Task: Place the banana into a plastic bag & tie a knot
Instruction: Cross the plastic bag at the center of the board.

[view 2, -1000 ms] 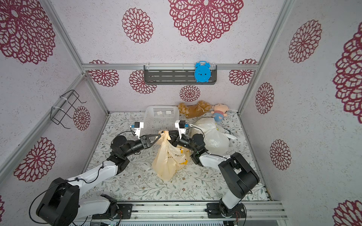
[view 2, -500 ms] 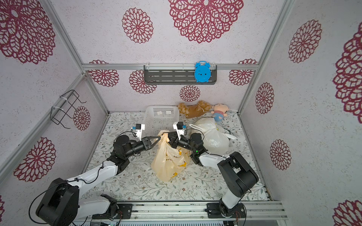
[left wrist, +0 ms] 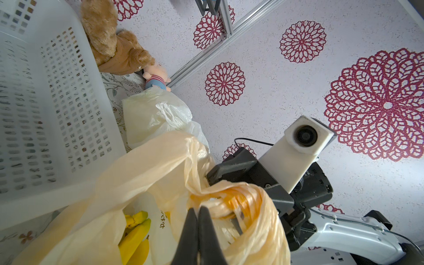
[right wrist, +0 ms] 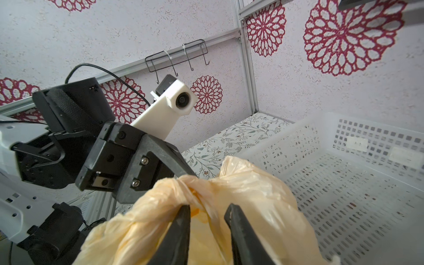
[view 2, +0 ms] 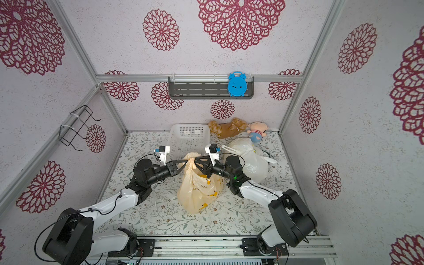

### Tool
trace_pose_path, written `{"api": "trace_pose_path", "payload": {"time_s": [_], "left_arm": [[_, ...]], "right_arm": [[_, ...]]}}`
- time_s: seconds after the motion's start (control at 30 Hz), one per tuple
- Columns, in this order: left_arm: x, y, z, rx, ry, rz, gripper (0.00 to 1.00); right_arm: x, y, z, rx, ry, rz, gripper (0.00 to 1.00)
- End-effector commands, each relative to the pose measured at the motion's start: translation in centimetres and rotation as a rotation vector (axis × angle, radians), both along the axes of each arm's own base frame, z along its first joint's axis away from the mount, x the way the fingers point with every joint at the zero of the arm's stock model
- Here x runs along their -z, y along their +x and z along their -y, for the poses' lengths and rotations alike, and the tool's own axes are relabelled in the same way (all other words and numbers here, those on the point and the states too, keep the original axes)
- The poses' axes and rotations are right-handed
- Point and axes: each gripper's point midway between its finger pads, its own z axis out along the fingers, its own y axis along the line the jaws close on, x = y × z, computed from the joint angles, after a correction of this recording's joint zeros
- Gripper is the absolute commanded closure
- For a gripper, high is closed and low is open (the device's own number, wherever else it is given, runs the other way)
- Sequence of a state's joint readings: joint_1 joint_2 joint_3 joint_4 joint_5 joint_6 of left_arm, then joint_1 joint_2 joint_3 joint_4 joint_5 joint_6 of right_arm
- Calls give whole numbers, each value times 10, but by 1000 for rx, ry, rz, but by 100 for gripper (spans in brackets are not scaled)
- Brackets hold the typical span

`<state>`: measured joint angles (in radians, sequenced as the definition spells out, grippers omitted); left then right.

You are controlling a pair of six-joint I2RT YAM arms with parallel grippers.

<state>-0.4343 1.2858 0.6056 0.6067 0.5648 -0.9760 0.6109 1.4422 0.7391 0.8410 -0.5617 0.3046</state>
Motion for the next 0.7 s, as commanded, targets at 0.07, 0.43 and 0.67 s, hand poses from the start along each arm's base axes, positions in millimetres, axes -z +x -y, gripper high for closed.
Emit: {"api": "trace_pose_path", "payload": {"time_s": [0.07,0.43,0.67], "left_arm": [[2,-2,2,1,14,12,100],[-1,-4,2,-5,20,21,100],[-1,-4,2,-5,22,23,100]], "right_arm": [[0,-7,16,52,-49,3,67],[-20,-42,38,39,-55,19,54],[-25,-63,17,-56,-82,20,48]]}}
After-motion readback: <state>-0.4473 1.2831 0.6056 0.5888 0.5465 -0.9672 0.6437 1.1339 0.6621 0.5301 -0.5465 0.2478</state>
